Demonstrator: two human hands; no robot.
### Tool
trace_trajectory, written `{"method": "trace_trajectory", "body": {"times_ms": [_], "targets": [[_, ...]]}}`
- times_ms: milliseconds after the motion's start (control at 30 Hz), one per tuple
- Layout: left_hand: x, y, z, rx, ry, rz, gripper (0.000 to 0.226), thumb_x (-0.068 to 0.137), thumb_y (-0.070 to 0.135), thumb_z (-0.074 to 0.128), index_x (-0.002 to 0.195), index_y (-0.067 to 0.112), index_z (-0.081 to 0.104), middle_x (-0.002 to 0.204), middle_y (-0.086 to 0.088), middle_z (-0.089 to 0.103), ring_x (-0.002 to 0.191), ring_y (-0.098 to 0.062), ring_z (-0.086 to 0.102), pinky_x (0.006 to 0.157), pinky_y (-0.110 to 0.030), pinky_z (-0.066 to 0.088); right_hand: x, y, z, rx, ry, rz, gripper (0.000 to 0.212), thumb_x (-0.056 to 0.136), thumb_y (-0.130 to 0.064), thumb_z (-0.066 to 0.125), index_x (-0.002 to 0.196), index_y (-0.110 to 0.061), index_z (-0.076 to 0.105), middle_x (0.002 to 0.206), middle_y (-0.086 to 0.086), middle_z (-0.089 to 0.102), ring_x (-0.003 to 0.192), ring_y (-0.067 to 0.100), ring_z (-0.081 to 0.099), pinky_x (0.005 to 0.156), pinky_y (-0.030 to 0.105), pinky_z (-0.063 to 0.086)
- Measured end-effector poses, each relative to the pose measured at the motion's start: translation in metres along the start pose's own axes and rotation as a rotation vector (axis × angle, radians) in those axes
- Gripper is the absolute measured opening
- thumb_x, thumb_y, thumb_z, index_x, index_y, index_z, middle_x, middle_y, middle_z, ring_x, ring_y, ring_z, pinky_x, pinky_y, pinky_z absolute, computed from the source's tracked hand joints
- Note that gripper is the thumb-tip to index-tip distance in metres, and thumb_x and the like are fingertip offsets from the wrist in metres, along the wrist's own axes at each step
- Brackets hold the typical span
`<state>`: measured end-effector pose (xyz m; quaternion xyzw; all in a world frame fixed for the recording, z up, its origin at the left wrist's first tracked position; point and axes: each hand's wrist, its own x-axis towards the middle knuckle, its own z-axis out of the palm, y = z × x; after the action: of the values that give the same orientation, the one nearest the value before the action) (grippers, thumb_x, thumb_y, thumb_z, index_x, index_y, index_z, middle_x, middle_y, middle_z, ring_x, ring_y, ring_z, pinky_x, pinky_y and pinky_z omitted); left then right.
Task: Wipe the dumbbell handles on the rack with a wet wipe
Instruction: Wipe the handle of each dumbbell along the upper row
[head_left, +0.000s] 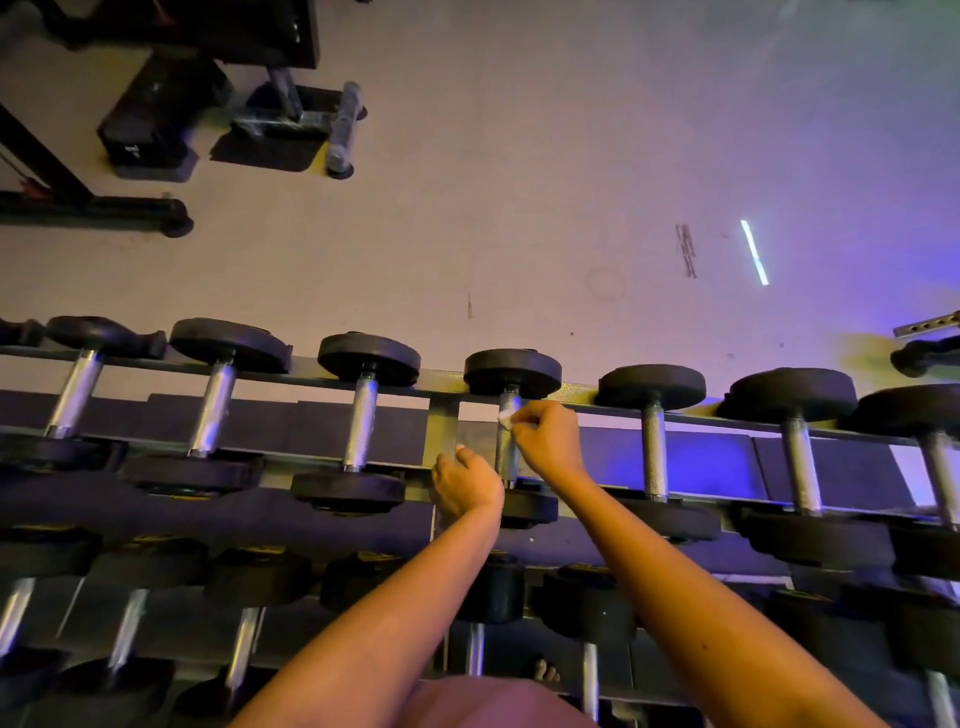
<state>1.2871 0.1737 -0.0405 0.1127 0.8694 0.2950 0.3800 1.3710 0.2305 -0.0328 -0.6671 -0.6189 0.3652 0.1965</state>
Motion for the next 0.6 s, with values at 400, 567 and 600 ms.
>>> {"method": "trace_trajectory", "body": {"times_ms": [400, 567, 600], "targets": [[-0.004, 0.000, -0.003, 0.029, -0.074, 0.141, 0.051, 0.103, 0.040, 0.024, 0.117, 0.011, 0.063, 0.120, -0.018, 0.061, 0.110, -0.036, 0.054, 0.093, -0.041, 0.039, -0.006, 0.012, -0.008, 0.126, -0.012, 0.072, 0.012, 0.086, -0.015, 0.070, 0.093, -0.007, 0.075, 0.087, 0.007, 0.073, 0.081, 0.017, 0.067, 0.074, 0.029, 0.056], [-0.005, -0.001, -0.005, 0.033, -0.084, 0.168, 0.052, 0.104, 0.039, 0.025, 0.111, 0.008, 0.065, 0.115, -0.019, 0.063, 0.107, -0.035, 0.055, 0.084, -0.035, 0.036, 0.024, 0.000, -0.005, 0.090, 0.026, 0.030, 0.009, 0.087, -0.010, 0.066, 0.087, -0.011, 0.075, 0.082, 0.003, 0.070, 0.081, 0.017, 0.066, 0.080, 0.036, 0.058], [-0.005, -0.001, -0.005, 0.043, -0.077, 0.174, 0.051, 0.104, 0.038, 0.025, 0.111, 0.007, 0.065, 0.115, -0.020, 0.063, 0.107, -0.036, 0.054, 0.082, -0.034, 0.034, 0.026, 0.000, -0.005, 0.061, 0.007, 0.020, 0.009, 0.086, -0.009, 0.066, 0.083, -0.011, 0.075, 0.078, 0.002, 0.069, 0.077, 0.017, 0.066, 0.079, 0.037, 0.058]]}}
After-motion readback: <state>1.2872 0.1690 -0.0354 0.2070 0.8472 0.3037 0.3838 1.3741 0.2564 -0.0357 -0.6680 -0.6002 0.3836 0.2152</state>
